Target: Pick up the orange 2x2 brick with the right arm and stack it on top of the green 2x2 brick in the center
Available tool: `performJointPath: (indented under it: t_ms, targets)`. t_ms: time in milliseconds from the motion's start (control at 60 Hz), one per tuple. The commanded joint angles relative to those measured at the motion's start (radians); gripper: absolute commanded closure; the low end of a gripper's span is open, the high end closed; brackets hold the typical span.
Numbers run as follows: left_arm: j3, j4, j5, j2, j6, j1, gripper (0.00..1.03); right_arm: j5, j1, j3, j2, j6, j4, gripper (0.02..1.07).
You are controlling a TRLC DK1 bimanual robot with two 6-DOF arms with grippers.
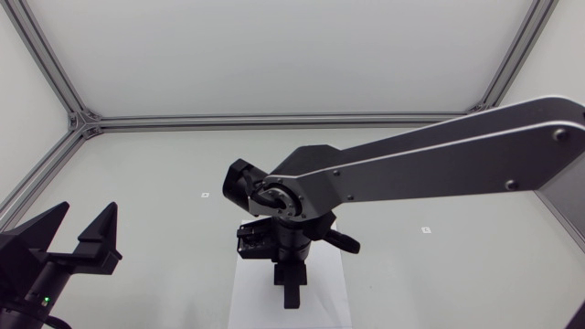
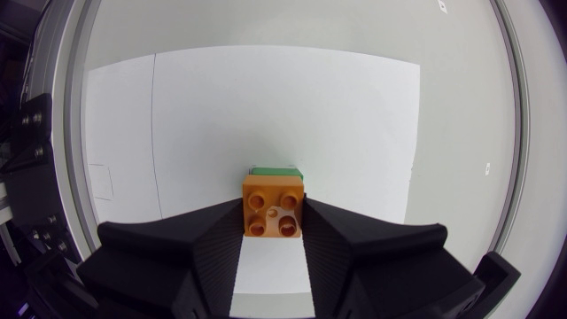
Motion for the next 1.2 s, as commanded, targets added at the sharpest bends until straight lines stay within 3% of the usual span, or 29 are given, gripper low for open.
performJointPath:
  t_ms: [0, 233, 667, 917, 1183]
  targets:
    - [-0.041, -0.015, 0.004, -0.008, 0.013, 0.005, 0.04, 0.014, 0.005, -0.008, 0.043, -0.016, -0.019, 1.01]
    - [-0.041, -0.015, 0.004, -0.008, 0.013, 0.005, 0.04, 0.025, -0.006, -0.011, 0.072, -0.003, -0.039, 1.01]
    - [-0.041, -0.015, 0.004, -0.008, 0.013, 0.005, 0.04, -0.075, -0.061, -0.051, 0.144, -0.017, -0.042, 1.01]
    - [-0.041, -0.015, 0.004, -0.008, 0.013, 0.005, 0.04, -0.025, -0.041, -0.111, 0.135, -0.010, 0.002, 1.01]
    - [-0.041, -0.015, 0.004, -0.008, 0.013, 0.005, 0.04, -0.055, -0.047, -0.080, 0.130, -0.019, -0.026, 1.01]
